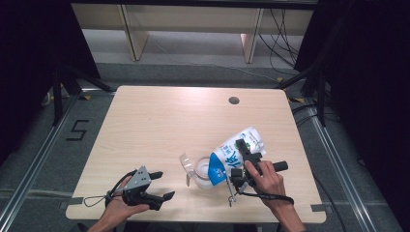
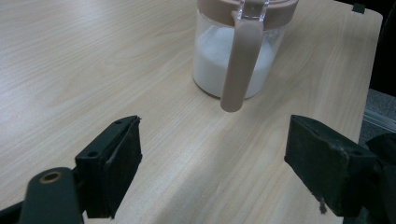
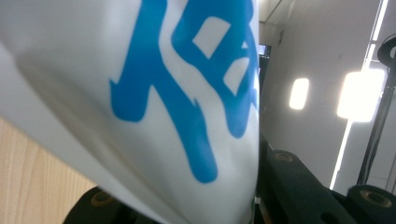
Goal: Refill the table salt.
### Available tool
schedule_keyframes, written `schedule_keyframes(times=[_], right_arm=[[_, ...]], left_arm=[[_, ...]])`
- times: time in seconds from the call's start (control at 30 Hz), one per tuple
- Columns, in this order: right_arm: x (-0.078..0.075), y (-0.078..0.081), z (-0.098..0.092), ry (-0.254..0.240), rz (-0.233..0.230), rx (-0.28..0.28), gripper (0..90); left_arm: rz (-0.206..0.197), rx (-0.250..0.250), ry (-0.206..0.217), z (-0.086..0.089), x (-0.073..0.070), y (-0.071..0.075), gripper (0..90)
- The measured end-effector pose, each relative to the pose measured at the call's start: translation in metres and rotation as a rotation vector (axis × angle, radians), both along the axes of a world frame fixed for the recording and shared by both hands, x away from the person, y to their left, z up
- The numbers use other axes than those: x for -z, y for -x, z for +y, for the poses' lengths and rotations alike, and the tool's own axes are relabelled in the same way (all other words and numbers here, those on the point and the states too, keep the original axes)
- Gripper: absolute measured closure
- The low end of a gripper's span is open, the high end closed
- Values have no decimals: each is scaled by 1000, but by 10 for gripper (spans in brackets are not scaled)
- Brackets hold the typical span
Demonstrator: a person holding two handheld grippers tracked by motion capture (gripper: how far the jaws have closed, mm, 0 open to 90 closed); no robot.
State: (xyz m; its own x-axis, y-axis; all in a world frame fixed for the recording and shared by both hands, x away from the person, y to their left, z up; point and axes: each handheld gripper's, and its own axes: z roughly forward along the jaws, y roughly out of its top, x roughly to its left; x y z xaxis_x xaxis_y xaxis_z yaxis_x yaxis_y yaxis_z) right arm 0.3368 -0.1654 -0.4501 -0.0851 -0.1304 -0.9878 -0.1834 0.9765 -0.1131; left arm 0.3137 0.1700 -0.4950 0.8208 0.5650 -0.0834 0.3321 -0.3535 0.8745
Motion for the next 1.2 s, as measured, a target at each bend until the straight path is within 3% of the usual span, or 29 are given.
schedule_keyframes(times=[0.47, 0.83, 1.0, 1.2], right_arm=[[-1, 0, 1, 27, 6, -6, 782], [0, 0, 2, 10, 13, 0, 783], [2, -2, 2, -7, 31, -15, 784], [-2, -6, 0, -48, 90, -15, 789]], left_arm=[[0, -1, 1, 0, 0, 0, 179], [0, 0, 0, 0, 0, 0, 179], [1, -2, 1, 0, 0, 0, 179], [1, -2, 3, 0, 0, 0, 179]])
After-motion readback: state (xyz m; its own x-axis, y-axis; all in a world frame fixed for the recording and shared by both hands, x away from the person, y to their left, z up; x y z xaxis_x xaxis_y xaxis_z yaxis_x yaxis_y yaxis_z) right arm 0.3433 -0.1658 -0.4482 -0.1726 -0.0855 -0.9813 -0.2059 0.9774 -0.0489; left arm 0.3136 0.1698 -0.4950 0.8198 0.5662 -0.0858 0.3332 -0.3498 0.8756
